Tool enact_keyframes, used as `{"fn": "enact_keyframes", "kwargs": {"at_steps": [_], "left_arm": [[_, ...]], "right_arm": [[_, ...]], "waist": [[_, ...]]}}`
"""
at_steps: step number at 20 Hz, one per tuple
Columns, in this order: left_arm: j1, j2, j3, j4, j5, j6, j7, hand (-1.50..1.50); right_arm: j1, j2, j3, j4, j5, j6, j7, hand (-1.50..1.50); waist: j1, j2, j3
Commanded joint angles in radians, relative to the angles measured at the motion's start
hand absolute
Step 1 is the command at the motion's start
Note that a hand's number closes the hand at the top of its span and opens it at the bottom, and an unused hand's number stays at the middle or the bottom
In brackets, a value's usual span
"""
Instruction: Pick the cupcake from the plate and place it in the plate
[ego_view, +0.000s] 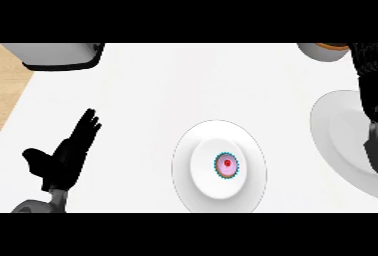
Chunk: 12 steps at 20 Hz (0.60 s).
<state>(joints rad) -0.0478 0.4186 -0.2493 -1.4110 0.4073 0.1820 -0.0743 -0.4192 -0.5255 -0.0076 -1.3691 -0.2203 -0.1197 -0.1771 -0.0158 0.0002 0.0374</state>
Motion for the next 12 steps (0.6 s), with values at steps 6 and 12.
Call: {"fn": "enact_keyframes", "kwargs": {"at_steps": [6, 12], "left_arm": [[-0.115, 0.073, 0.056, 0.006, -0.081, 0.092, 0.126, 0.0], [-0.075, 0.064, 0.055, 0.002, -0.048, 0.054, 0.125, 0.0]], "right_arm": [[0.191, 0.221, 0.145, -0.067, -0.113, 0.122, -0.012, 1.5], [0.433, 0.338, 0.136, -0.054, 0.116, -0.234, -0.305, -1.5]], "waist": [[0.001, -0.001, -0.036], [-0.011, -0.003, -0.035]]}}
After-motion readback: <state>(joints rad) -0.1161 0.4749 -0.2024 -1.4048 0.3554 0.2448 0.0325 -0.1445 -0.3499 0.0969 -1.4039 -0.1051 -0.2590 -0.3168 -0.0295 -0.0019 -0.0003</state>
